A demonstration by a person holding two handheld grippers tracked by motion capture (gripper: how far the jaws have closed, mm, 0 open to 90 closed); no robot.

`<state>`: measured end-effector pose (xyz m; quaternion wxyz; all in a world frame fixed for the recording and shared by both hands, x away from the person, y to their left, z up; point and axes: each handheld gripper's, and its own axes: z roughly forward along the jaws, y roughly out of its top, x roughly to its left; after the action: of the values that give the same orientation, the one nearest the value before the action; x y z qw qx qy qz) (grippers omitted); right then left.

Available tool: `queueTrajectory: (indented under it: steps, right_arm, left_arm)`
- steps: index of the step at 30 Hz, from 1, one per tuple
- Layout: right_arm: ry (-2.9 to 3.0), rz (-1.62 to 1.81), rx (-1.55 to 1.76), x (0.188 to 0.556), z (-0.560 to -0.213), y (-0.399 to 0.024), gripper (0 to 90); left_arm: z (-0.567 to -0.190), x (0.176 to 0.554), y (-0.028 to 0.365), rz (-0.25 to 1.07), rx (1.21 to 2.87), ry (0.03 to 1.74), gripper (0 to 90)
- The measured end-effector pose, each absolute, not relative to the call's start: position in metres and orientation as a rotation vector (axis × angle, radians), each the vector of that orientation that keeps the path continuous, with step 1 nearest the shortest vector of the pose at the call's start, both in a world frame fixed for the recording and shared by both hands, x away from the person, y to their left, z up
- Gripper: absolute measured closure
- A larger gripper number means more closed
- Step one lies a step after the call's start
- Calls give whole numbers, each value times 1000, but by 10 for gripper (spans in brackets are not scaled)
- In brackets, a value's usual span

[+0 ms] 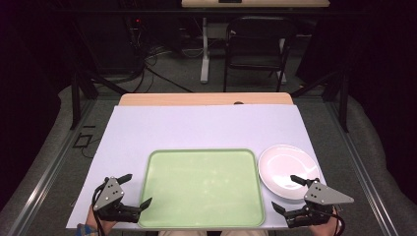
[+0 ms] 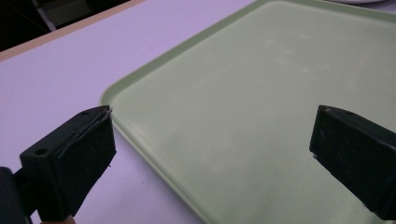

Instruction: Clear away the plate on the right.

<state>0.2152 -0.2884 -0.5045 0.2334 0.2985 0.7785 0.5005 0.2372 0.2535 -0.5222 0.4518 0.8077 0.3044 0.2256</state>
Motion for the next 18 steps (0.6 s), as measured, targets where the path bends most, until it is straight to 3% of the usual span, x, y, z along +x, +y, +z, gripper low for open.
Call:
queueTrajectory:
  steps: [18]
  right_arm:
    - [2109, 1219, 786, 219, -497, -275, 0]
  left_arm:
    - [-522, 237, 252, 562, 2009, 748, 1]
